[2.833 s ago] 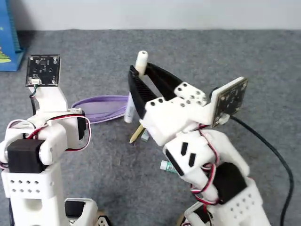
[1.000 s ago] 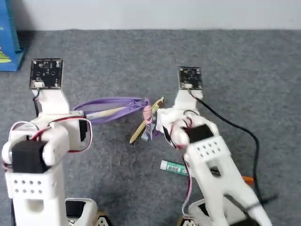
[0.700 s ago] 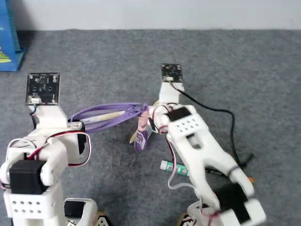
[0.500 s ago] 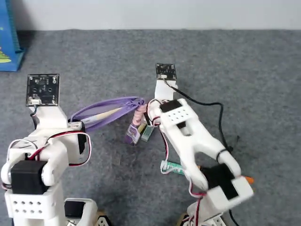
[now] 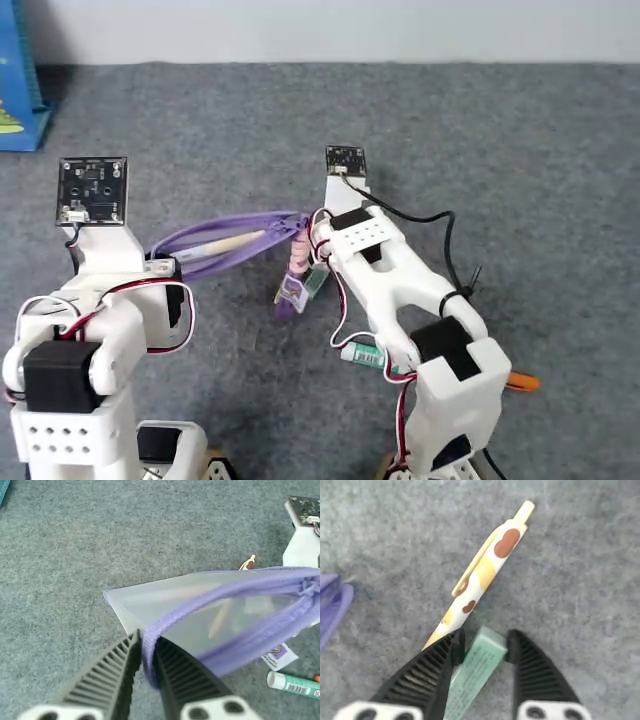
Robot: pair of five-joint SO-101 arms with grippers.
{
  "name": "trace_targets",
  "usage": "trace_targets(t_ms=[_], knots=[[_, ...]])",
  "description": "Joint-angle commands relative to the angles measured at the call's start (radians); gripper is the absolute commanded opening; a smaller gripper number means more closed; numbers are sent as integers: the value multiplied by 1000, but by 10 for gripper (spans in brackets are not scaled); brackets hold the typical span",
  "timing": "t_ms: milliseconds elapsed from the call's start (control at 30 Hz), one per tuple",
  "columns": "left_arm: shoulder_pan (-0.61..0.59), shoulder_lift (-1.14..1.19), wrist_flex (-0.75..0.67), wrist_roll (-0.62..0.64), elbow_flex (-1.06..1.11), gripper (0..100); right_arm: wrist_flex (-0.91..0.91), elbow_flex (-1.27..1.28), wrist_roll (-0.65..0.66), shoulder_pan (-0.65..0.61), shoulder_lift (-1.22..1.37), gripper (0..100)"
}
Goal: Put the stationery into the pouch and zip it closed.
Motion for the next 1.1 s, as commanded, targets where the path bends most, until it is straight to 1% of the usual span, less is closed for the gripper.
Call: trace_targets(t_ms=[0,67,133,233,367,600,767,900,1067], knots=[[2,-3,-21,11,-4,12,48,-57,-5,16,-12,8],[2,-3,-21,11,-4,12,105,-77,-6,22,-19,32],[2,-3,-21,11,-4,12,160,-87,-6,33,-38,9],[2,-3,-21,11,-4,12,231,-98,-5,39,-101,9],[2,-3,-21,11,-4,12,298,-98,-2,67,-232,8],[2,-5,-21,11,-4,12,389,-94,49,90,-529,8],[2,-8,-20,11,-4,12,386,-94,57,87,-719,8],[2,-8,-20,11,-2,12,384,-92,103,82,-837,8],[2,-8,-18,11,-1,12,383,-81,138,30,-983,8]])
